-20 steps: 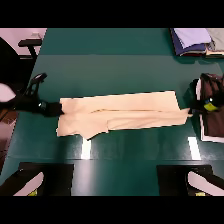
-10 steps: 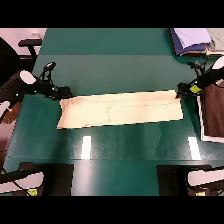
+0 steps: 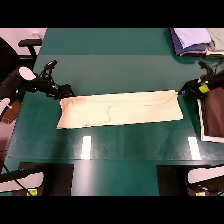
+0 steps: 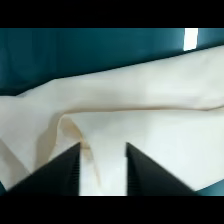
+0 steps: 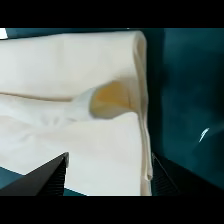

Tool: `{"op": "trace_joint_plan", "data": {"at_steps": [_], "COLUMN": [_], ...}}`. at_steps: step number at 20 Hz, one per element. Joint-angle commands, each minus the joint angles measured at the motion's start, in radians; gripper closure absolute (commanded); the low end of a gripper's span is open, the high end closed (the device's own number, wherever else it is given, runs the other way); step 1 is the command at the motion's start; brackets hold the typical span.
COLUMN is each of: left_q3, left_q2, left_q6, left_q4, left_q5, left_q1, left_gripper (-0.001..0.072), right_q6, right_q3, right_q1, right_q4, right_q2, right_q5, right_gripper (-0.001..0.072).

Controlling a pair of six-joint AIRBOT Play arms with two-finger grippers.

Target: Fold the shirts.

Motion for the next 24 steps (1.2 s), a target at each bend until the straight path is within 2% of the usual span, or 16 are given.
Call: {"op": "trace_joint_plan", "data": {"at_steps": [1,6,8,9,11,12,16,19,24], "left_q3": [0.006,0.006,0.006,0.006,0.019,0.041,0.183,0.302,0.414], "left_q2": [-0.001,-0.002,-0.008,-0.013,-0.035,-0.064,-0.232,-0.365,-0.495], "left_q6": [0.006,0.005,-0.021,-0.037,-0.063,-0.080,-0.081,-0.088,-0.134], "left_q4": [-0.082,-0.178,-0.178,-0.178,-0.177,-0.173,-0.179,-0.186,-0.187], "left_q5": [-0.009,0.060,0.100,0.128,0.186,0.201,0.200,0.193,0.171], "left_q1": [0.001,-0.076,-0.149,-0.183,-0.255,-0.292,-0.433,-0.520,-0.580], "left_gripper": [0.0681,0.0684,0.0684,0.0684,0.0685,0.0685,0.0685,0.0685,0.0685], "right_q6": [-0.068,-0.111,-0.112,-0.119,-0.124,-0.127,-0.119,-0.063,-0.011], "right_q3": [-0.116,-0.241,-0.240,-0.240,-0.239,-0.233,-0.129,-0.012,0.143], "right_q1": [-0.101,-0.083,-0.050,-0.030,-0.003,-0.002,0.002,0.052,0.219], "right_q4": [0.085,0.126,0.165,0.194,0.227,0.231,0.280,0.341,0.399], "right_q2": [-0.001,-0.018,-0.046,-0.058,-0.055,-0.040,0.082,0.181,0.275], "right_q5": [-0.008,-0.103,-0.104,-0.109,-0.113,-0.112,-0.042,-0.016,-0.027], "right_gripper": [0.0108,0.0119,0.0236,0.0324,0.0635,0.0696,0.0697,0.0697,0.0696]}}
